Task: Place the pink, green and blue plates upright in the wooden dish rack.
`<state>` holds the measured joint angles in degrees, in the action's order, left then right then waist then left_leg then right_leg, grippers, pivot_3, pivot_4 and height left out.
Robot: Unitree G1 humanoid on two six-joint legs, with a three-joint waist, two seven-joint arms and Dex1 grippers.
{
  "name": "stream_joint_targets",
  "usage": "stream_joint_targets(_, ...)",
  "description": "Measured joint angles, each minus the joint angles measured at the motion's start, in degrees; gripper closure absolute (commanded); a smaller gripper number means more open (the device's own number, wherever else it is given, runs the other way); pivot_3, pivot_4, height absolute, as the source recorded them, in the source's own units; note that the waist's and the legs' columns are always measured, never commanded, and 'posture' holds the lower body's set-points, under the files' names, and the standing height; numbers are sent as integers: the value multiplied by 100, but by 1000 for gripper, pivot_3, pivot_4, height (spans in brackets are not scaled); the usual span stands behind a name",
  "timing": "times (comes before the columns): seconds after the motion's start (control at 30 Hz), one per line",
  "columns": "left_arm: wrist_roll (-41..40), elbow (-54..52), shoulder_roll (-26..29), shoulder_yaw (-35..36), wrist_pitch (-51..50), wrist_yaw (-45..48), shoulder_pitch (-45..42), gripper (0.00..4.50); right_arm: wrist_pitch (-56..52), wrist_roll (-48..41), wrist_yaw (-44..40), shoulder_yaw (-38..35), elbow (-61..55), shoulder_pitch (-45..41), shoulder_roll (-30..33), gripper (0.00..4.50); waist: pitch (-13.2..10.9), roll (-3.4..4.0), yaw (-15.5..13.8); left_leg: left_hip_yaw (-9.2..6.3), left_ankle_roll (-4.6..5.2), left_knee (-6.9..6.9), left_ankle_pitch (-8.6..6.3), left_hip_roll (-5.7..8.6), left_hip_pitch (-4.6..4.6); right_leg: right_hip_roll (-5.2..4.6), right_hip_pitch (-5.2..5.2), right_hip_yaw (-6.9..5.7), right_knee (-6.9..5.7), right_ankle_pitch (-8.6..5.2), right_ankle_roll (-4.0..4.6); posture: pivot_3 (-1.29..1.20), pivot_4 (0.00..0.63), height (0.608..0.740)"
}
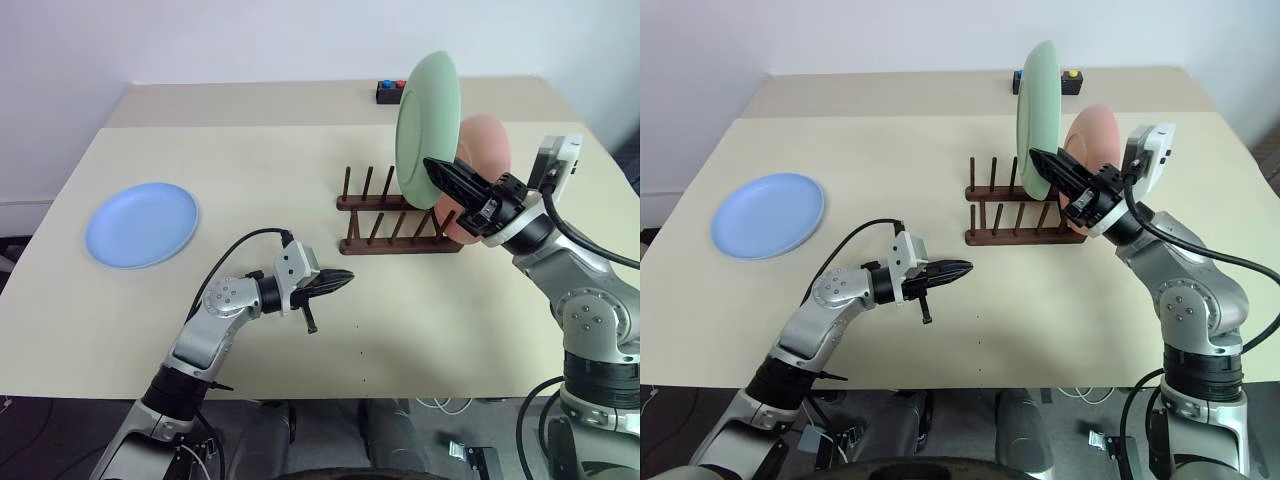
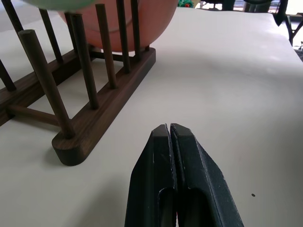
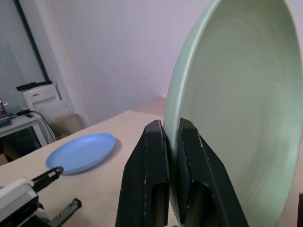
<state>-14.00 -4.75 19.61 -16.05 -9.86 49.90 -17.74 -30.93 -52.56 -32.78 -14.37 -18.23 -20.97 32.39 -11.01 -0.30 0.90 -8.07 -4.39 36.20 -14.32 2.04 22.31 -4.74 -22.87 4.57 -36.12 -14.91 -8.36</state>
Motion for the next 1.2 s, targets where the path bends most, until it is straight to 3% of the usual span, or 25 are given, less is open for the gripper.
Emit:
stream_joint_targets(0.37, 1, 0, 0, 0, 0, -8, 0, 4500, -128, 8, 88, 34, -6, 102, -42, 4455, 0, 0, 0, 0, 0, 0, 0, 0, 0, 0, 0, 0, 0, 0, 0, 0, 150, 740)
stream_joint_targets(0.47, 1, 0, 0, 0, 0, -9, 0, 4500, -138, 3, 89, 34, -18, 119, -42, 3450, 0, 0, 0, 0, 0, 0, 0, 0, 0, 0, 0, 0, 0, 0, 0, 0, 150, 740)
stream_joint_targets(0.7, 1, 0, -4, -1, 1, -11, 0, 4500, -188, 5, 104, 34, -77, 151, -41, 47, 0, 0, -1, 0, 0, 0, 0, 0, 0, 0, 0, 0, 0, 0, 0, 0, 150, 740)
stream_joint_targets(0.9, 1, 0, -7, -2, 1, -10, 0, 4500, -99, 271, 114, 39, -185, 174, -5, 47, 0, 0, -1, 0, 0, -1, 0, 0, 0, 0, 0, 0, 0, 0, 0, 0, 150, 740)
stream_joint_targets(1.2, 0, 0, -9, -2, 1, -11, 0, 4500, 386, 1428, -31, 266, -287, -130, 379, 47, -1, 1, 4, 3, 0, -3, 0, 0, 1, 0, -4, 0, 1, 0, 0, 0, 150, 740)
